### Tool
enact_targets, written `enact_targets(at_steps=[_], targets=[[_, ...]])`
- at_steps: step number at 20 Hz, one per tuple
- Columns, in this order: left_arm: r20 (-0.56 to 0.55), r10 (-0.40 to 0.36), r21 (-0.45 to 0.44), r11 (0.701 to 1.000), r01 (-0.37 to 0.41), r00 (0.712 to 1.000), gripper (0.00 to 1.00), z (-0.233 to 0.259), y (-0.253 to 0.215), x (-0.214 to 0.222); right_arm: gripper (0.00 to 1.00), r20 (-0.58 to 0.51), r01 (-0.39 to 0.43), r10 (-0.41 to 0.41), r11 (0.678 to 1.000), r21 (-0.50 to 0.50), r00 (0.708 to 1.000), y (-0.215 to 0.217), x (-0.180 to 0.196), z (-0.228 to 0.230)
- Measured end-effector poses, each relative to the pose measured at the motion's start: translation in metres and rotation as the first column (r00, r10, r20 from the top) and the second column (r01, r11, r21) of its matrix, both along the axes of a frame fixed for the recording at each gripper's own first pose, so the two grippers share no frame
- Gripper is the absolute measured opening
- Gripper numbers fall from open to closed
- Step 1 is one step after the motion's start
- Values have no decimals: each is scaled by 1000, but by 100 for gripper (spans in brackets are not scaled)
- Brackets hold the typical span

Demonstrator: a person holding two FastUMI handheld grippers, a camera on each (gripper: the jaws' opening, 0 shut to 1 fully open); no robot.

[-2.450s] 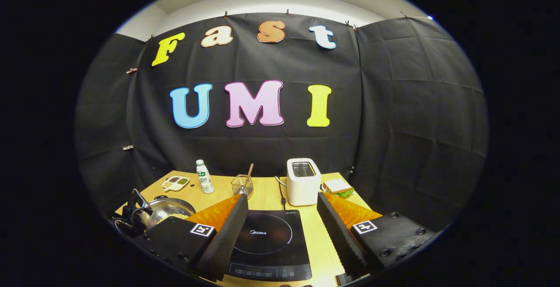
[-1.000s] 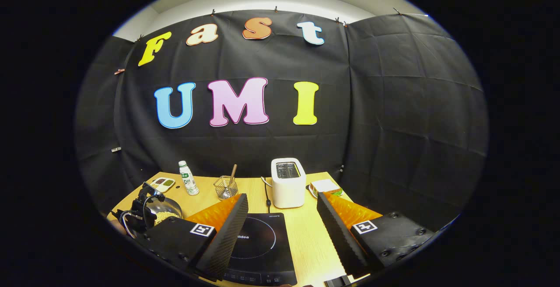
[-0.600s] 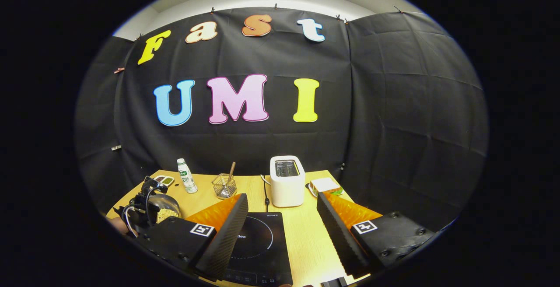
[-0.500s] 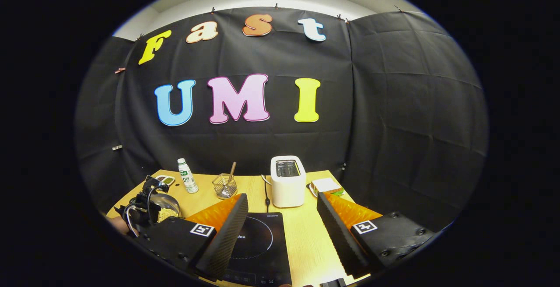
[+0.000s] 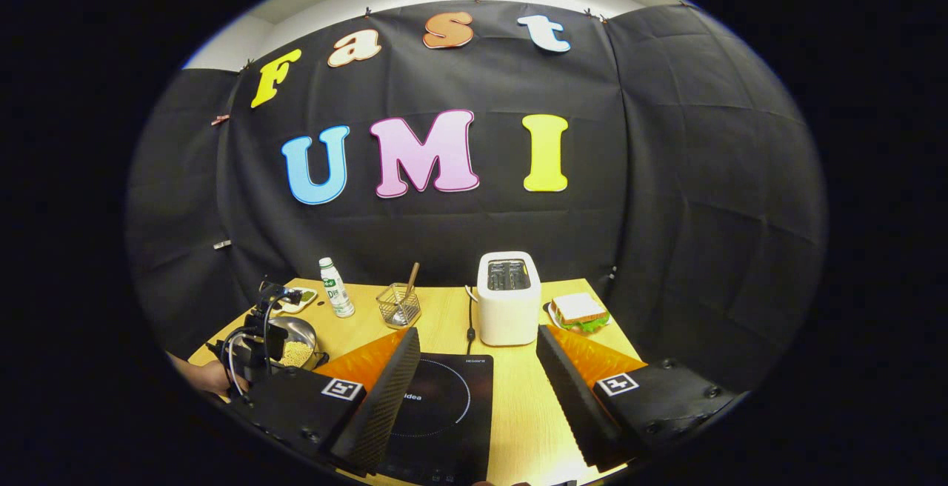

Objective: First push the handle of the pot to place it horizontally, then grasp the pot with both hands and set it on the induction cooktop.

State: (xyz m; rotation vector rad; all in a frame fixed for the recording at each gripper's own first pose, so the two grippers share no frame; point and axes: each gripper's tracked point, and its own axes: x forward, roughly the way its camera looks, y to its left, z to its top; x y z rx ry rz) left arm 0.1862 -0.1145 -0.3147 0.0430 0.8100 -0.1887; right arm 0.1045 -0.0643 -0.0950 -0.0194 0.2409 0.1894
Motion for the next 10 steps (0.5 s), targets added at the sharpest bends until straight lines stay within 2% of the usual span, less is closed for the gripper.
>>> enact_targets(at_steps=[4,10], targets=[[38,64,-67,996,-61,997,5,21,-10,-27,99,-44,-34,36,998,45,998,0,14,-18],[160,146,-77,988,-135,976,5,76,20,-61,99,-104,-73,81,995,75,991,15,16,-37]])
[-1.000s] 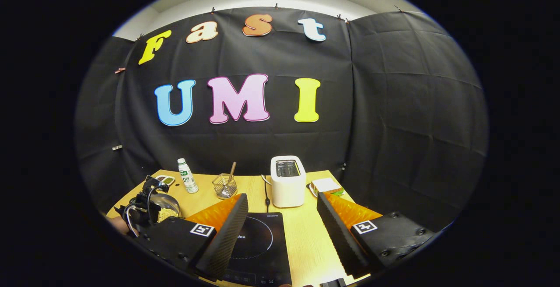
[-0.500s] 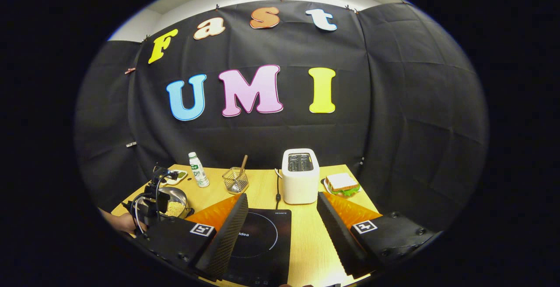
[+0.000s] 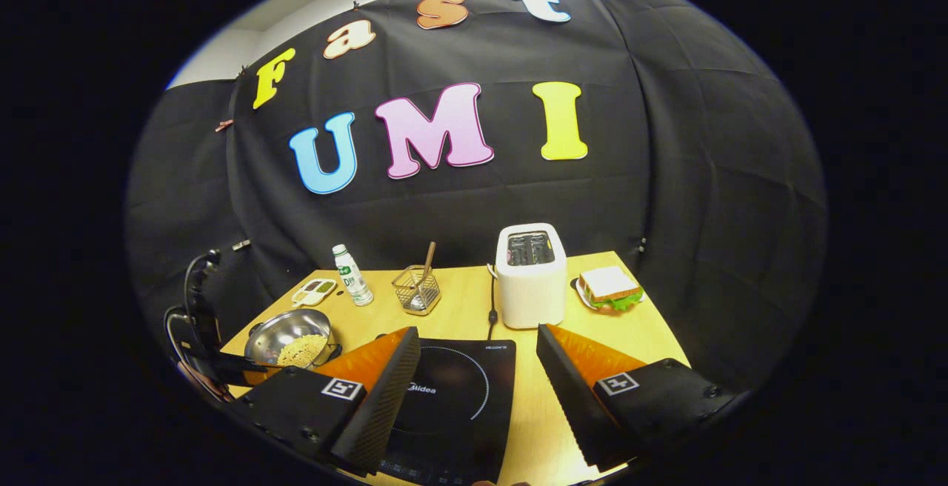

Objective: First push the handle of the pot to place it horizontally, then grasp the pot with both hands and set it on the induction cooktop.

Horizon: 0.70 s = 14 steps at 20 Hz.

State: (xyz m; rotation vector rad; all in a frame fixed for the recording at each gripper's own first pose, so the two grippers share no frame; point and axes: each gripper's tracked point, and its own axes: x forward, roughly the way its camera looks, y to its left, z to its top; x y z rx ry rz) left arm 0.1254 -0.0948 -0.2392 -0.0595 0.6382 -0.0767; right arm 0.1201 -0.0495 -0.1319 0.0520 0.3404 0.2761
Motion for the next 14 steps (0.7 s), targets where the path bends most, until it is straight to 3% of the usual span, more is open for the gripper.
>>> enact_targets(at_steps=[4,9,14], targets=[[112,47,-34,998,-44,993,14,48,32,2,99,-7,-29,28,1000,-10,1000,22,-6,-2],[227,99,-90,993,-81,969,98,100,85,9,99,-17,-50,50,998,-32,999,67,-10,0],[231,104,-67,994,-91,967,95,107,158,13,99,-75,-87,84,995,-45,994,137,-11,-16]])
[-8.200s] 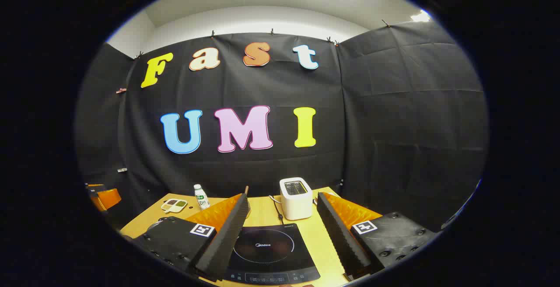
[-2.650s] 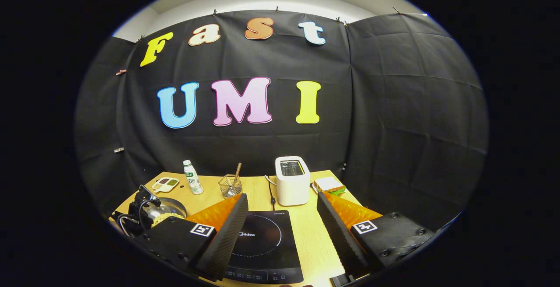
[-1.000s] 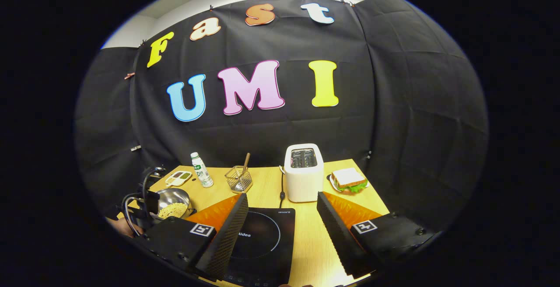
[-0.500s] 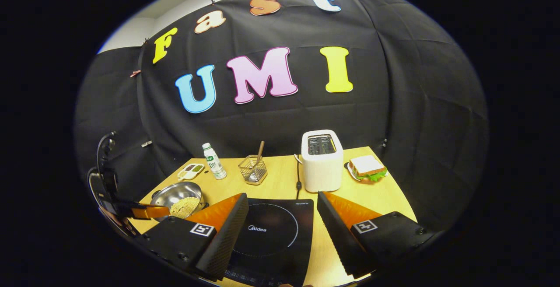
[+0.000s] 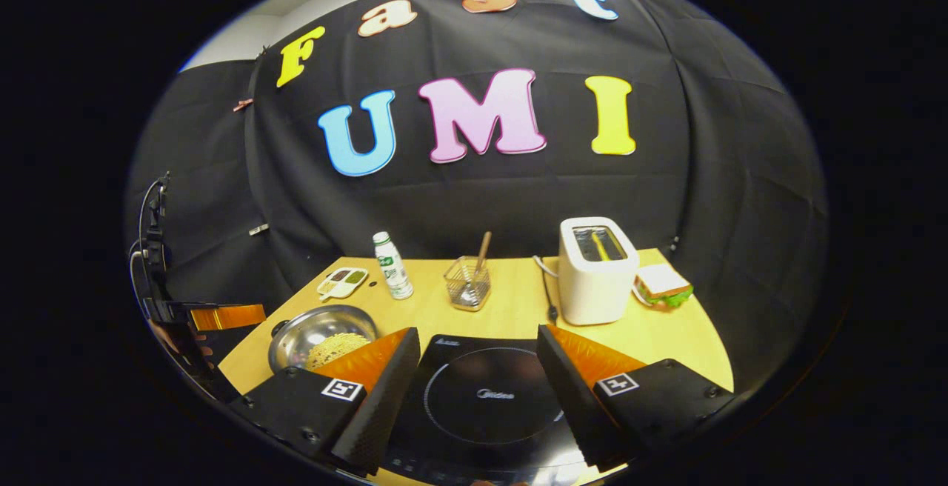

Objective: First push the handle of the pot to place it horizontally, then grasp the pot with both hands and set it on the induction cooktop.

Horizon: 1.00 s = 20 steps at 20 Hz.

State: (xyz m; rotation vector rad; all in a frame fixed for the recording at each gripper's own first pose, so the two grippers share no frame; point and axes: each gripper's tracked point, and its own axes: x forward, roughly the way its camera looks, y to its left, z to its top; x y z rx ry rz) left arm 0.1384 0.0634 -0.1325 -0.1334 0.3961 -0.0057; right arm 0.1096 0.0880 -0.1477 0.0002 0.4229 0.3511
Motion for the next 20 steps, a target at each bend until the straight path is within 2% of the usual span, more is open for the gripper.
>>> enact_targets(at_steps=[4,6,8,11,14,20], targets=[[-32,-3,42,999,5,999,95,-17,69,10,99,-89,-58,56,998,-16,994,74,-5,-32],[-43,-20,41,999,22,999,95,-27,92,18,99,-155,-87,85,996,-7,984,109,-13,-54],[-56,-32,34,999,34,998,95,-41,116,29,99,-177,-95,90,995,-20,980,135,-11,-74],[-80,-60,34,997,63,995,95,-64,142,45,99,-223,-66,55,997,-42,973,152,1,-107],[-89,-97,-4,995,97,991,95,-83,154,64,99,-274,-31,8,996,-80,962,152,14,-141],[-124,-157,-61,987,151,980,95,-124,162,97,99,-367,20,-41,998,-59,929,163,22,-186]])
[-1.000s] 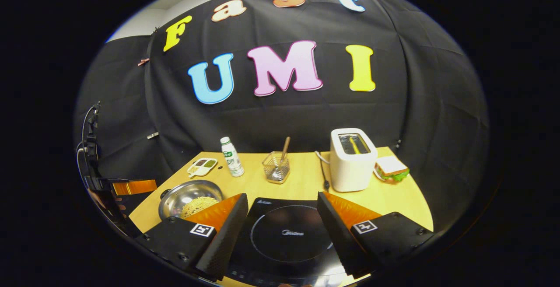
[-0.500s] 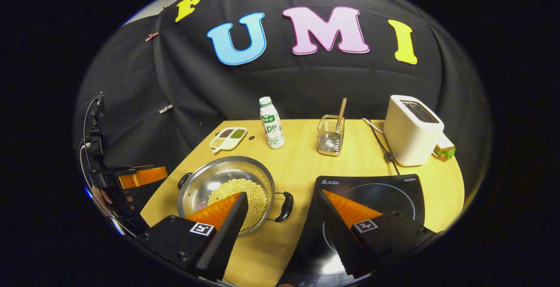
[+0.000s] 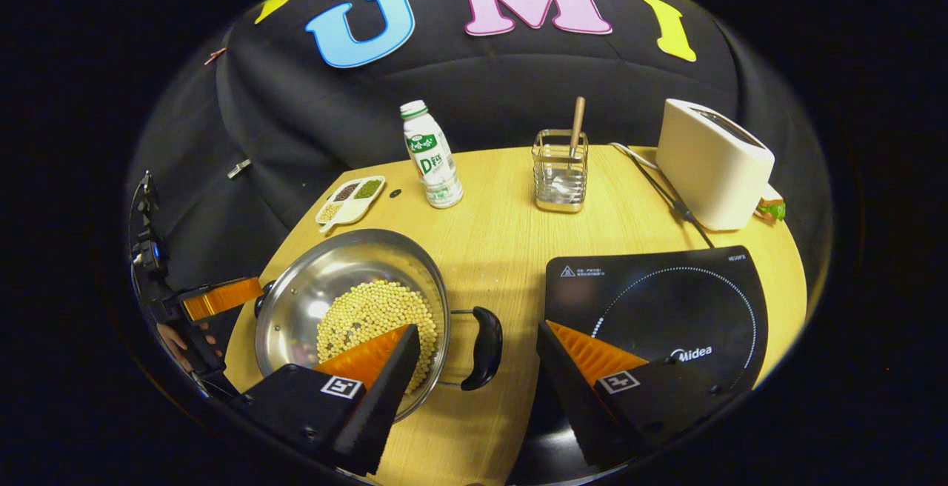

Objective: First push the handle of the pot to place it horizontally, then grasp the pot with both hands and set it on the induction cooktop.

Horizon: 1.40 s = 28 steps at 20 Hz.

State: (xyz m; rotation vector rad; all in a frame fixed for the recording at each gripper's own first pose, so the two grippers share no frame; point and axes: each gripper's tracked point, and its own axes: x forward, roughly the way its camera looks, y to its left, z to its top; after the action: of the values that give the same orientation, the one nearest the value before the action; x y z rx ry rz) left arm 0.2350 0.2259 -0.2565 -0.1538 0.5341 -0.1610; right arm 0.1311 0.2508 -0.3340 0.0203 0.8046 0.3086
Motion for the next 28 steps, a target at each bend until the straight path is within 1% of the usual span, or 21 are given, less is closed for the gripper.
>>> enact_targets(at_steps=[2,5,7,8,9,10,11,13,14,15,16,17,18,20,21,22,23,24,28], targets=[[-14,-21,-17,1000,21,1000,95,-9,-2,7,99,-46,10,-9,1000,21,999,11,-2,-14],[-49,-54,-56,997,51,997,95,-25,-10,12,99,-72,19,-19,1000,1,997,15,-2,-30],[-65,-78,-94,993,72,995,94,-31,-16,12,99,-109,32,-27,999,42,994,26,-6,-37],[-70,-85,-108,991,77,994,94,-33,-17,12,99,-127,43,-37,998,45,991,27,-7,-41],[-79,-91,-119,990,82,993,93,-38,-17,13,99,-140,43,-36,998,50,989,27,-7,-45],[-89,-95,-123,989,83,991,92,-41,-17,14,98,-151,46,-38,998,51,988,27,-7,-49],[-103,-102,-131,987,88,989,88,-46,-18,12,96,-159,48,-39,997,54,986,29,-8,-50],[-110,-114,-150,984,97,987,81,-48,-20,11,93,-158,53,-45,998,41,986,26,-5,-52],[-110,-117,-158,983,98,987,79,-48,-21,11,89,-156,58,-52,998,28,986,23,-4,-55],[-108,-125,-167,980,106,986,74,-47,-23,10,85,-156,64,-60,998,21,986,20,-3,-55],[-110,-131,-171,979,111,985,70,-46,-24,9,83,-160,73,-69,997,19,985,18,-2,-56],[-112,-128,-167,980,108,986,63,-48,-24,10,70,-167,79,-75,997,18,983,15,-1,-57],[-110,-124,-166,981,105,986,61,-48,-23,11,62,-175,81,-76,996,22,982,16,-1,-57],[-110,-115,-168,981,95,987,61,-50,-21,12,61,-173,87,-84,996,11,981,15,0,-65],[-110,-112,-168,981,93,988,60,-48,-21,12,59,-176,89,-87,996,8,981,14,-2,-58],[-111,-110,-164,982,91,988,59,-48,-21,12,59,-185,99,-95,995,10,978,14,-3,-60],[-119,-106,-163,983,86,987,56,-50,-21,11,61,-191,108,-103,994,14,976,14,-2,-60],[-114,-98,-162,984,79,989,57,-48,-21,11,51,-191,104,-99,994,16,977,14,-2,-60],[-117,-77,-180,982,55,990,53,-48,-21,11,52,-193,97,-95,995,1,977,14,-3,-59]])
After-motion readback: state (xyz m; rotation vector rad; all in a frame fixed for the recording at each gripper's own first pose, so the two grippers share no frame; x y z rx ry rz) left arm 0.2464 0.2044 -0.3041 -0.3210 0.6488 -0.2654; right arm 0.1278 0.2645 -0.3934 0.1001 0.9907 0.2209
